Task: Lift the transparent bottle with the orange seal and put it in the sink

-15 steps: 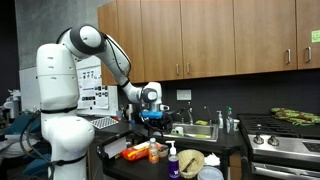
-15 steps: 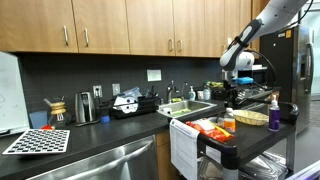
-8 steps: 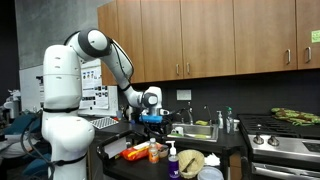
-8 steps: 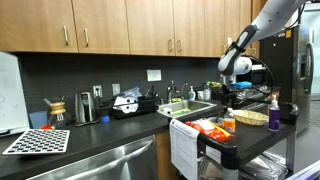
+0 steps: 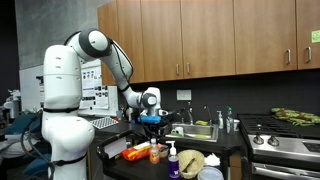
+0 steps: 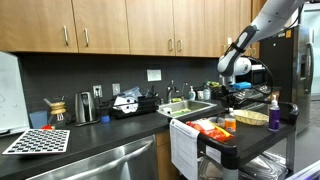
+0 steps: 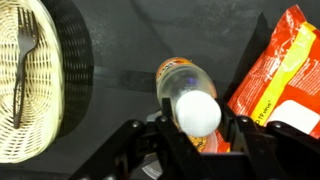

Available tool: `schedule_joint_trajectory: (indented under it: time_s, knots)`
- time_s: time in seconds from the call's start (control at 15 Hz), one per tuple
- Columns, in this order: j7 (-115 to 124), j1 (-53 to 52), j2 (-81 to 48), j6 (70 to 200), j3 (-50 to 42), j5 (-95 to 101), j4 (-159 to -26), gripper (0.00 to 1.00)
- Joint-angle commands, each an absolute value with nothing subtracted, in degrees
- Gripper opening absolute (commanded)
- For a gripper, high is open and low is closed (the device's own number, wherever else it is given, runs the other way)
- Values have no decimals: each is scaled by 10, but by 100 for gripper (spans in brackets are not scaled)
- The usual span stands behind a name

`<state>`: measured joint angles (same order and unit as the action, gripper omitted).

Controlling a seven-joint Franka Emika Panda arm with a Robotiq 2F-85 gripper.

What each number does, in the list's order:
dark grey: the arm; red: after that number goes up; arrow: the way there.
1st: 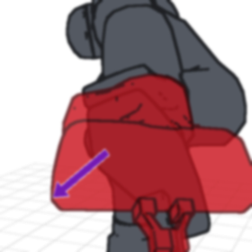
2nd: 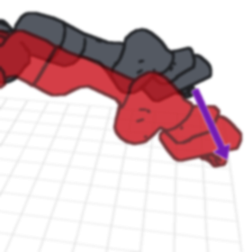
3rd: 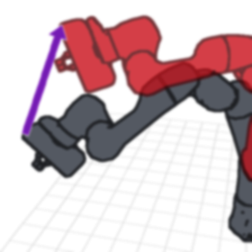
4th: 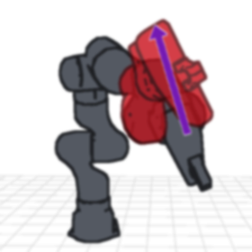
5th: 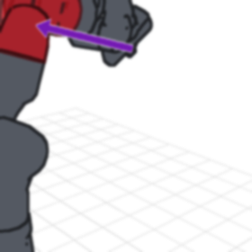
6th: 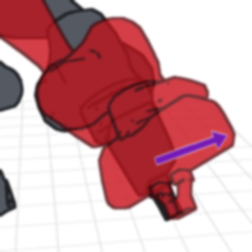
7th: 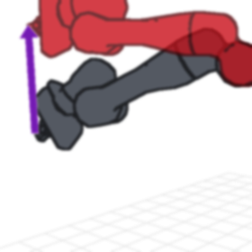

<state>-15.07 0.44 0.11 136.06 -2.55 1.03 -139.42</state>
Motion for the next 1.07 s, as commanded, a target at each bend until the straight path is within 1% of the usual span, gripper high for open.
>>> schedule_joint_trajectory:
  time_s: [0.0,0.13,0.6,1.0]
  knots:
    - [-115,7,22,1346,-19,42,-1403,16]
    - [-100,7,29,1338,-19,61,-1406,15]
    - [-82,7,65,1292,-18,94,-1411,15]
    - [-118,17,166,1250,-30,93,-1469,15]
